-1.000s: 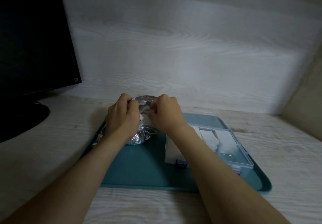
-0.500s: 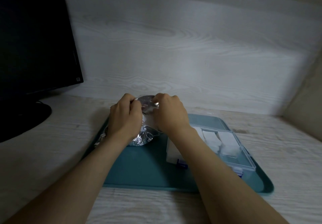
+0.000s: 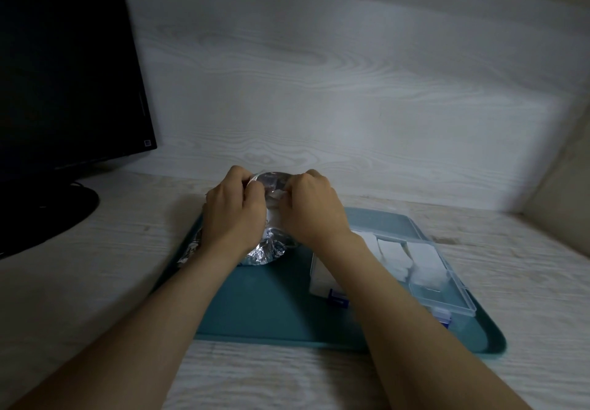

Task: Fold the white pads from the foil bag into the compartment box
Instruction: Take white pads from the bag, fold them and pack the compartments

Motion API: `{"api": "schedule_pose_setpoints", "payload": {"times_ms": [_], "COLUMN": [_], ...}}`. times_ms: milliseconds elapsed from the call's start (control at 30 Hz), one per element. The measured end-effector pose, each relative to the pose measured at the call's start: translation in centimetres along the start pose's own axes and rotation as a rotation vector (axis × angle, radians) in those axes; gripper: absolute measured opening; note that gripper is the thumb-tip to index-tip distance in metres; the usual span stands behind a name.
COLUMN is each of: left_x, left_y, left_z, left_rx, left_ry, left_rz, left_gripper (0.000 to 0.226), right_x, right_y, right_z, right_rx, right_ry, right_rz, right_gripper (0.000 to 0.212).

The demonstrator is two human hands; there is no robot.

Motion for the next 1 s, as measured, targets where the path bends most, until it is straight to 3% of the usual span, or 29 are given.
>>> {"api": "schedule_pose_setpoints", "payload": {"times_ms": [67,333,500,633,733,833,1000], "left_x": [-0.1,-0.3,-0.4,-0.5,-0.3,0.1,0.1], "left_y": [0.0,-0.5,-0.4,-0.2,-0.3,-0.2,-0.3], "left_z": [0.1,0.2,0.0,0.0,-0.1,-0.2,-0.3], "left_rx": [0.002,0.011,0.013,-0.014,-0.019,-0.023,-0.019], "left_ry": [-0.017,-0.035,-0.029,-0.034,-0.01,0.058,0.08], "left_rz": [0.021,0.013,-0.016,-0.042,-0.044,-0.05,-0.059], "left_gripper": [0.03,0.034,0.029,0.027,0.023,0.012,0.014], "right_x": [-0.3,-0.7,0.0,-0.3,-0.1,-0.3,0.1], "right_y": [0.5,-0.3,0.0,-0.5,0.0,0.8,0.5], "right_z": [-0.2,-0.8,-0.7,-0.7,-1.1,-1.6,-1.5], "right_rx": [-0.033,0.001,-0.069,0.025,-0.011,0.007,0.006], "right_ry": [-0.013,-0.048,-0.025,-0.037,0.072,0.23,0.236], "right_rz": [0.082,0.156,0.087,0.094,0.15,0.357,0.512], "right_gripper": [0.041,0.016,0.042,0.029,0.024,0.024,0.017]}}
Point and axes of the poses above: each hand's wrist, its own z-axis towards the middle knuckle, its own x-axis out of the palm, y = z × x, the point moved 5 cm from there along z, towards the middle knuckle, and after that the axes turned 6 degrees about -y, right-handed, at the moved point
